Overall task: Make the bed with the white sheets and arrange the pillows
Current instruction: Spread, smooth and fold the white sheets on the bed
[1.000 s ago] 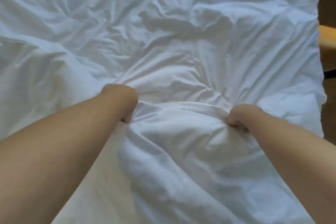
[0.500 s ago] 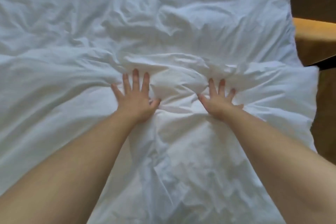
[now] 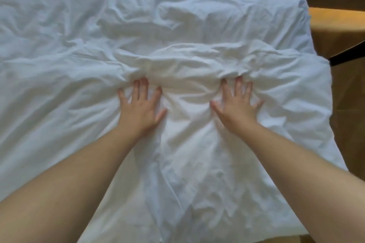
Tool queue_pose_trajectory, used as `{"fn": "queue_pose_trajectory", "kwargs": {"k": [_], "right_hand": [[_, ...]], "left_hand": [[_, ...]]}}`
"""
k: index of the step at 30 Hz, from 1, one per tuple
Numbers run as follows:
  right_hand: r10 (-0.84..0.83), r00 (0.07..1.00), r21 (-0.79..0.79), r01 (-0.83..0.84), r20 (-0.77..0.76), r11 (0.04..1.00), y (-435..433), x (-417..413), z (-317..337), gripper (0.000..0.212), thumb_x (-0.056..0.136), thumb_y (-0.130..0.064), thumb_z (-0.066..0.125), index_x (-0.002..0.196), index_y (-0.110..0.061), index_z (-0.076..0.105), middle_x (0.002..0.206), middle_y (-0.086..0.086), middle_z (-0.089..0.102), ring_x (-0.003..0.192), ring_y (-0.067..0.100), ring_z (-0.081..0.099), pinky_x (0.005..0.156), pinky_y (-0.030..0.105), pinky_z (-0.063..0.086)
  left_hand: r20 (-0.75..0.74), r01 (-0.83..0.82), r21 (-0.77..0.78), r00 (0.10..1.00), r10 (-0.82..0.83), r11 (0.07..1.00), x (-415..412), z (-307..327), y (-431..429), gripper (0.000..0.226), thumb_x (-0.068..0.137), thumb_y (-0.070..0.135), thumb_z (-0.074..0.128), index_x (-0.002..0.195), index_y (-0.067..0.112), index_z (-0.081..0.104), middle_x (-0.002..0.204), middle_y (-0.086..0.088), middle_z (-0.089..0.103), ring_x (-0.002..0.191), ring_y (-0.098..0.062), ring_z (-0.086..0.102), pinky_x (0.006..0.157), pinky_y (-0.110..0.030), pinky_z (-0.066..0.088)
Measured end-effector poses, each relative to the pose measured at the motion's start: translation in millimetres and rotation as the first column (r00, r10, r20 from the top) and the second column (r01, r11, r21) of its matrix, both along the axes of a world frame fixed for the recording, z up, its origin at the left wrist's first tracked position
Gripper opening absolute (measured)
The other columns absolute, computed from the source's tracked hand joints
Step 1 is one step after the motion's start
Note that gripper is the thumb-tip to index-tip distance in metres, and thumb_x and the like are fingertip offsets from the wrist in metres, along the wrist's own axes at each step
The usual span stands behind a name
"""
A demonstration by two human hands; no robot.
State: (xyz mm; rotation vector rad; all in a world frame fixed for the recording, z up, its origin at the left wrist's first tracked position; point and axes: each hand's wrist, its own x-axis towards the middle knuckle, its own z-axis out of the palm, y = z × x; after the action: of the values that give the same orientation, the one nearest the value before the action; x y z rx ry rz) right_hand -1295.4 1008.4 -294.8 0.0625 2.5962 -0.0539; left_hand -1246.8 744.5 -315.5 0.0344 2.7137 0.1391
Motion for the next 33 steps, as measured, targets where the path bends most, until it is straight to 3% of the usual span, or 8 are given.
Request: {"fn": "queue_pose_trajectory", "kwargs": {"k": [5,11,16,20,24,28,31,33], "right_hand": [[0.103,0.994,-0.112,-0.105,-0.028,0.988,-54.0,-75.4,5.2,0.089,0.085,-0.076,0.041,0.151,-0.045,-0.010,0.160,-0.002,-0.028,0.146,0.036,-0.024,0.102,0.079,0.003],[0.033,0.978,-0.112,-0.010,0.205,0.994,-85.1,-113.6,-38.0,0.115,0.066,-0.092,0.041,0.145,-0.045,-0.029,0.151,-0.003,-0.044,0.138,0.039,-0.037,0.097,0.082,-0.009],[-0.232,0.960,-0.158,0.257,0.158,0.953,-111.4,-206.3,-31.5,0.135,0.057,-0.089,0.058,0.144,-0.039,-0.033,0.150,0.006,-0.044,0.139,0.043,-0.034,0.095,0.082,-0.006],[-0.172,0.953,-0.109,0.204,0.251,0.973,-118.6,-243.0,-55.0,0.144,0.053,-0.086,0.064,0.139,-0.036,-0.040,0.141,0.008,-0.055,0.131,0.042,-0.045,0.098,0.079,-0.014],[-0.211,0.930,-0.090,0.248,0.301,0.965,-122.5,-260.4,-83.8,0.153,0.046,-0.087,0.066,0.121,-0.032,-0.056,0.133,0.012,-0.061,0.127,0.043,-0.049,0.097,0.075,-0.020],[-0.246,0.879,-0.046,0.289,0.407,0.956,-125.0,-280.8,-93.8,0.160,0.043,-0.085,0.069,0.109,-0.026,-0.064,0.122,0.017,-0.066,0.118,0.046,-0.055,0.092,0.075,-0.022],[-0.253,0.855,-0.031,0.299,0.453,0.954,-125.4,-285.8,-98.5,0.162,0.042,-0.087,0.069,0.102,-0.024,-0.068,0.115,0.018,-0.070,0.106,0.044,-0.061,0.087,0.074,-0.027],[-0.257,0.841,-0.014,0.299,0.476,0.954,-126.4,-289.1,-101.2,0.162,0.042,-0.087,0.068,0.101,-0.023,-0.068,0.112,0.019,-0.070,0.102,0.044,-0.063,0.083,0.073,-0.029]], "left_hand": [[-0.147,0.022,0.025,0.989,-0.018,0.999,-37.3,7.7,-10.4,0.070,0.090,0.057,0.019,0.151,0.022,0.023,0.161,-0.014,0.007,0.149,-0.029,0.006,0.113,-0.064,0.006],[0.069,-0.149,-0.028,0.986,0.150,0.988,-101.1,-26.8,-27.3,0.091,0.083,0.080,0.017,0.152,0.031,-0.016,0.159,-0.005,-0.026,0.146,-0.032,-0.021,0.107,-0.072,-0.006],[0.077,-0.085,0.010,0.994,0.084,0.996,-144.6,-49.0,-36.9,0.103,0.074,0.088,0.011,0.151,0.027,-0.020,0.157,-0.008,-0.031,0.145,-0.028,-0.026,0.107,-0.067,-0.014],[-0.017,0.008,-0.012,1.000,-0.008,1.000,-220.2,-44.3,-64.8,0.099,0.068,0.081,-0.002,0.154,0.031,-0.008,0.160,-0.005,-0.021,0.148,-0.026,-0.018,0.110,-0.066,-0.007],[-0.198,-0.118,-0.036,0.974,0.108,0.992,-356.8,-37.0,-73.3,0.090,0.088,0.071,0.029,0.155,0.021,-0.003,0.162,-0.007,-0.014,0.149,-0.031,-0.012,0.110,-0.067,-0.005],[-0.149,-0.112,-0.043,0.983,0.105,0.993,-477.0,-18.9,-72.2,0.107,0.081,0.073,0.048,0.155,0.017,-0.005,0.163,-0.006,-0.003,0.149,-0.029,-0.009,0.109,-0.068,-0.006],[-0.016,-0.034,-0.100,0.999,0.033,0.994,-519.7,-11.7,-70.0,0.105,0.062,0.076,0.066,0.143,0.019,0.030,0.141,-0.011,0.042,0.137,-0.031,0.033,0.111,-0.061,0.014],[0.020,0.001,-0.122,1.000,0.001,0.993,-522.6,-13.0,-63.5,0.081,0.060,0.071,0.073,0.117,0.019,0.050,0.117,-0.011,0.059,0.115,-0.031,0.054,0.094,-0.042,0.037]]}}
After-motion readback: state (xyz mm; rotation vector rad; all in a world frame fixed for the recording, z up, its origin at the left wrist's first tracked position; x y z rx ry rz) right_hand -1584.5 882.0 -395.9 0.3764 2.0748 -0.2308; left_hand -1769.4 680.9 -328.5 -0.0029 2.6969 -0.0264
